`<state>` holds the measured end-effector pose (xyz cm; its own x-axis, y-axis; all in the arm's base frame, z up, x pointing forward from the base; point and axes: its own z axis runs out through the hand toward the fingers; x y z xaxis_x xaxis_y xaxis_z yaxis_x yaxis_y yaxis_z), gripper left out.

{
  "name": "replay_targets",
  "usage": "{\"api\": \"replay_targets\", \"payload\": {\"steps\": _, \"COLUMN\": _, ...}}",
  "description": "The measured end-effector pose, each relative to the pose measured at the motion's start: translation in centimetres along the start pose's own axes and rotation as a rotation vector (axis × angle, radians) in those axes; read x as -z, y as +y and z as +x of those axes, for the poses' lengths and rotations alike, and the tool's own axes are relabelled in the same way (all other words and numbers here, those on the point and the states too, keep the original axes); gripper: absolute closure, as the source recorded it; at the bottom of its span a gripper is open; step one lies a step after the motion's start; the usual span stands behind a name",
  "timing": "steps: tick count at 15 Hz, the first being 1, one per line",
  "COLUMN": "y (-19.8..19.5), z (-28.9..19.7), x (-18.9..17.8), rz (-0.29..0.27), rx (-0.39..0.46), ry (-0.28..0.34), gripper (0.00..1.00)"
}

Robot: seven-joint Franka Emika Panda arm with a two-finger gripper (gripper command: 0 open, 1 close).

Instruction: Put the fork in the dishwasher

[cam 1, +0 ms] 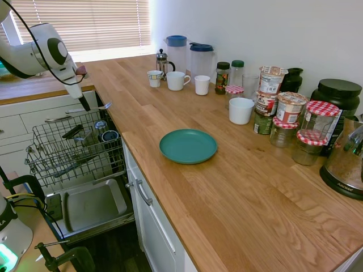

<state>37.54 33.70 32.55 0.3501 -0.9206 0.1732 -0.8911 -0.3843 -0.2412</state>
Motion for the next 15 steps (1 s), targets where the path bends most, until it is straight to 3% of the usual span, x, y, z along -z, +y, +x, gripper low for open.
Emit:
{"api": "replay_targets", "payload": {"steps": 4, "y": 3.9, "z": -3.8, "x": -1.3, "rz": 0.007, "rx": 0.0, "ry": 0.009, "gripper": 1.0}}
{"api": "replay_targets", "payload": {"steps": 8, "y": 6.0, "z": -5.2, "x": -5.6, "rz": -0.02, "rx": 0.01, "ry": 0.007, "gripper": 1.0}}
{"api": "replay_targets", "payload": {"steps": 15, "y": 4.1, "z": -5.8, "x": -14.1, "rz": -0.095, "rx": 0.028, "ry": -0.006, "gripper": 1.0}}
